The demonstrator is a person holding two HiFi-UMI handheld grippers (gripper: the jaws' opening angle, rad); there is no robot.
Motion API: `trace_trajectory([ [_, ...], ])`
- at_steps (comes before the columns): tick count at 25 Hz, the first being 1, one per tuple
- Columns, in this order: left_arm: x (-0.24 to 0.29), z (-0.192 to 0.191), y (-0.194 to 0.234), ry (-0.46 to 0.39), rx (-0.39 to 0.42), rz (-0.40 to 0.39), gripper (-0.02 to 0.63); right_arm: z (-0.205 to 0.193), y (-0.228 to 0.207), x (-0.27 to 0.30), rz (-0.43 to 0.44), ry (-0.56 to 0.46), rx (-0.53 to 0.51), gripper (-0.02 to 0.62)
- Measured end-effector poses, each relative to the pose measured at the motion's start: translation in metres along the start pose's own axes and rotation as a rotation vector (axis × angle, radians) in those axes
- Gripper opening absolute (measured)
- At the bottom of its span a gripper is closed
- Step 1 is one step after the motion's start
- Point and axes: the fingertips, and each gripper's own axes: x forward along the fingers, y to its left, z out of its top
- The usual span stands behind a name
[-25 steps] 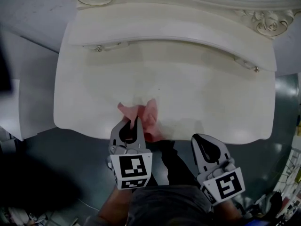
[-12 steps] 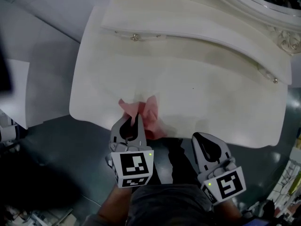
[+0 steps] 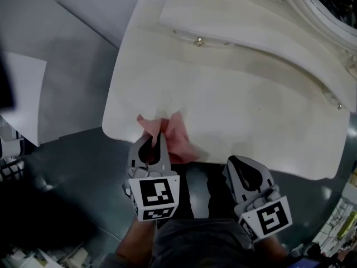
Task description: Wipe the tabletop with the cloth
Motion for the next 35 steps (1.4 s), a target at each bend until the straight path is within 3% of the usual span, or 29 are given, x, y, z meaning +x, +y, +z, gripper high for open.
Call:
trace_trajectory([
  [23, -0.006, -0.039, 0.154, 0.031, -0.031, 0.107, 0.02, 0.034, 0.094, 0.116, 0.114, 0.022, -0.014, 0.015],
  [30, -0.021, -0.043, 0.227, 0.051, -0.017, 0.222, 0.02, 0.06, 0.114, 0.139, 0.131, -0.039, -0.003, 0.015],
  [35, -0.047, -0.02, 0.267, 0.012, 0.012, 0.296, 0.02, 0.086, 0.123, 0.138, 0.126, -0.104, -0.004, 0.015],
])
